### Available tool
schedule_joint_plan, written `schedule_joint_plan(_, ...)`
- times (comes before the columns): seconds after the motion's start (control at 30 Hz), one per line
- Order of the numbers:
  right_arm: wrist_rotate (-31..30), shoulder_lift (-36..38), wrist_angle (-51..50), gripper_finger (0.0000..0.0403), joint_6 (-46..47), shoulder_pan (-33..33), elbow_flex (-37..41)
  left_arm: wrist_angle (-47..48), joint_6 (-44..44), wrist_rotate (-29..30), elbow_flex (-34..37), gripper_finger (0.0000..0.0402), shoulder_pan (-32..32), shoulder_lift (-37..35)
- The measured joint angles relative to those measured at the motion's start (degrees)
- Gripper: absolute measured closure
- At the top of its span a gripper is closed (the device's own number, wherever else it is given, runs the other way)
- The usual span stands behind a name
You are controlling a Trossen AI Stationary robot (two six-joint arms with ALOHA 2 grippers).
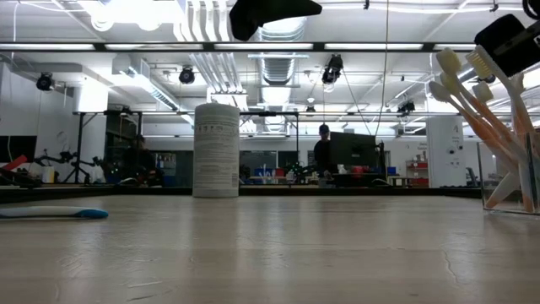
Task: Pick & Place toothbrushing station
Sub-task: Put the blue toothbrush into the bottom section of the transparent organizer
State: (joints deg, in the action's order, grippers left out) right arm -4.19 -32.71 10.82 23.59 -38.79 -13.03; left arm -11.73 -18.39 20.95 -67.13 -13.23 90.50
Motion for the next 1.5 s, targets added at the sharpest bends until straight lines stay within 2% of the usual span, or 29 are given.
schedule_joint_plan(0.13,0.09,0.04,4.36,0.0374,2.38,0.0,3.17,0.0,-1.36,0.15,0.0,0.0163,0.0,0.0)
schedule_joint_plan(0.33,-0.52,0.0,5.16,0.0374,5.17,0.04,4.26,0.0,-1.6,0.42,0.0,0.0163,0.0,0.0)
schedule_joint_plan(0.63,-3.75,0.02,4.93,0.0373,2.63,0.02,3.94,0.01,-1.6,1.53,0.0,0.0163,0.07,0.0)
schedule_joint_plan(0.8,-6.42,0.0,4.93,0.0354,1.04,0.05,3.89,0.05,-1.16,1.7,0.0,0.0163,0.09,0.0)
schedule_joint_plan(1.17,-5.94,0.0,4.84,0.0323,0.52,0.0,3.86,0.24,-1.27,1.66,0.0,0.0163,0.11,0.0)
schedule_joint_plan(1.5,-2.84,0.04,4.8,0.0323,0.4,0.02,3.83,0.24,-1.31,1.64,0.0,0.0163,0.11,0.0)
